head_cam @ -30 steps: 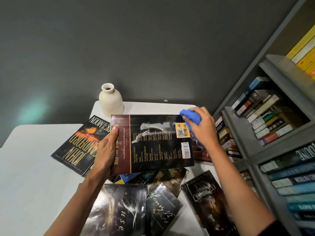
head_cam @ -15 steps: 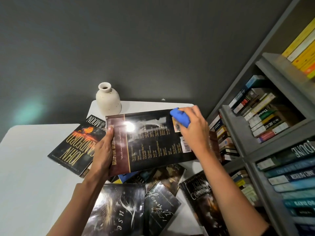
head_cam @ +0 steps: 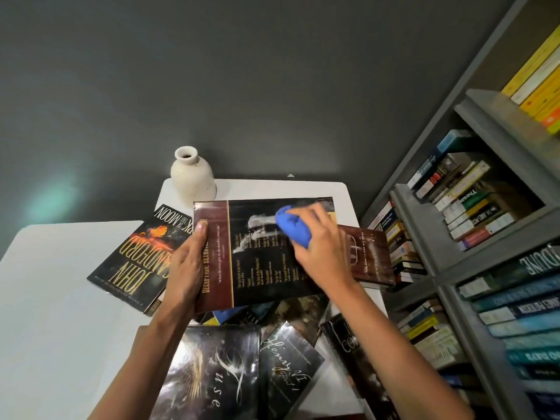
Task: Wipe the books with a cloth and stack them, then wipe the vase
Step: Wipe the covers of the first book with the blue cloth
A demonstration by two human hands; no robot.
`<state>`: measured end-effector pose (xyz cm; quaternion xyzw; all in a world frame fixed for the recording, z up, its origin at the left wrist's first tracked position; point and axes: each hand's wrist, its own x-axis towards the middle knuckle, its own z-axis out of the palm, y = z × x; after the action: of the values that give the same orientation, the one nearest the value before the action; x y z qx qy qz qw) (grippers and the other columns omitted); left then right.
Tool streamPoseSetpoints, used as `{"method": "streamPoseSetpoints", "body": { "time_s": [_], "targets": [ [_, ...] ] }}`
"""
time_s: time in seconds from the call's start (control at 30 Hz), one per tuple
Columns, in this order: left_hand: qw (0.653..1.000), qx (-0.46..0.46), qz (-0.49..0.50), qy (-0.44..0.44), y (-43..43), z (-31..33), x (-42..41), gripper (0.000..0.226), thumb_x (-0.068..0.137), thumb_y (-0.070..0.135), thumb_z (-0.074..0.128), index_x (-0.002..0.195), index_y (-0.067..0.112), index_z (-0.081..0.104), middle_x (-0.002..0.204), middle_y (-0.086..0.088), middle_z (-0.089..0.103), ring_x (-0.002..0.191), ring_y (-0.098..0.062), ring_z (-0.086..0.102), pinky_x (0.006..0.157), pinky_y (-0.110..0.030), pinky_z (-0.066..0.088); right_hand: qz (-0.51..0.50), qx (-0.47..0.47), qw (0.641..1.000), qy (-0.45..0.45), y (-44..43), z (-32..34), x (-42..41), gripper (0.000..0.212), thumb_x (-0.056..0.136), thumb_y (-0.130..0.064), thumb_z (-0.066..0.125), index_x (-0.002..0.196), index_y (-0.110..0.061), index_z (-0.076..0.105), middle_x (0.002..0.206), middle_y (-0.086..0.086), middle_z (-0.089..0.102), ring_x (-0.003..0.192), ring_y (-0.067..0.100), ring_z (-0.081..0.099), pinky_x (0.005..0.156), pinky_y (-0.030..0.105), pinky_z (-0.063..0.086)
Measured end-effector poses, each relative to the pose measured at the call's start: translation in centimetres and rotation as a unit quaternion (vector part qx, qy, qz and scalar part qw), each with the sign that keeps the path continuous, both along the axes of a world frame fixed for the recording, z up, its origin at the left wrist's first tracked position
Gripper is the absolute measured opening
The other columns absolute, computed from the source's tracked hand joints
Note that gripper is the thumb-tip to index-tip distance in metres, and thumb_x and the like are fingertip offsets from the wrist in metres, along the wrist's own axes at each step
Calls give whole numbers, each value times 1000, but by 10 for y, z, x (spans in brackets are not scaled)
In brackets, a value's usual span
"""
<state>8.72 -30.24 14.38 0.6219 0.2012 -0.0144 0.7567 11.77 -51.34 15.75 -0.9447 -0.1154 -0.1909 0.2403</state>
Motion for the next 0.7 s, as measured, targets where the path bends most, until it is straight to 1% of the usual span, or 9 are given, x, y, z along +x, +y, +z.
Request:
{"method": "streamPoseSetpoints", "body": {
  "time_s": [0.1,0.2,0.27,0.37,0.43,0.5,0.6,0.63,0.7],
  "targets": [
    [1000,-4,6,-2,8,-4,-4,35,97,45,46,91,16,64,71,-5,72,56,-15,69,54,-28,58,-20,-7,999,25,-28,-17,-14,46,64,-7,78,106,-18,64,108,0,57,75,20,63,67,23,48],
    [1000,-3,-2,6,4,-4,-12,35,99,42,45,86,15,64,66,-4,72,52,-14,68,50,-27,57,-132,25,989,57,-41,-18,1,36,73,-15,76,105,-17,59,106,2,51,72,28,62,57,35,53],
    [1000,-3,3,7,-2,-5,-14,36,100,39,44,84,15,65,63,-3,72,50,-14,68,48,-27,57,-147,16,988,39,-26,-16,9,36,79,-35,74,106,-17,58,107,4,48,67,23,59,55,36,54],
    [1000,13,4,1,-4,-7,-14,37,99,44,45,90,16,67,68,-1,73,56,-14,70,53,-29,58,-87,-5,996,30,2,-19,-6,60,84,-73,39,111,-23,57,106,1,43,62,9,50,49,24,48],
    [1000,29,0,7,-1,-10,-15,40,98,47,44,90,14,66,72,-3,73,58,-13,69,54,-27,57,-26,7,998,53,1,-29,-25,62,90,-69,24,115,-25,59,105,-1,42,63,6,49,43,14,41],
    [999,41,1,4,5,-14,-17,43,95,52,47,86,14,64,74,0,72,64,-8,69,62,-25,59,-17,1,999,36,-14,-38,-32,55,95,-61,27,114,-23,62,102,0,45,61,5,50,40,9,37],
    [999,29,2,20,7,-22,-23,72,76,77,56,109,13,66,119,-6,67,113,-23,62,101,-52,47,-82,2,996,26,-30,-37,-18,35,95,-49,44,106,-21,63,101,1,45,62,10,53,44,18,43],
    [1000,20,2,20,3,-21,-25,78,75,78,57,118,13,64,128,-10,63,122,-30,56,105,-56,41,-106,7,994,25,-28,-33,-11,32,95,-46,48,105,-20,62,102,2,46,62,12,54,46,22,45],
    [1000,6,-2,12,-5,-16,-24,69,82,71,56,113,9,66,119,-10,69,116,-28,62,102,-48,46,-113,15,993,6,-11,-23,0,33,94,-47,49,104,-18,62,101,3,48,60,11,51,45,22,47]
  ]
}}
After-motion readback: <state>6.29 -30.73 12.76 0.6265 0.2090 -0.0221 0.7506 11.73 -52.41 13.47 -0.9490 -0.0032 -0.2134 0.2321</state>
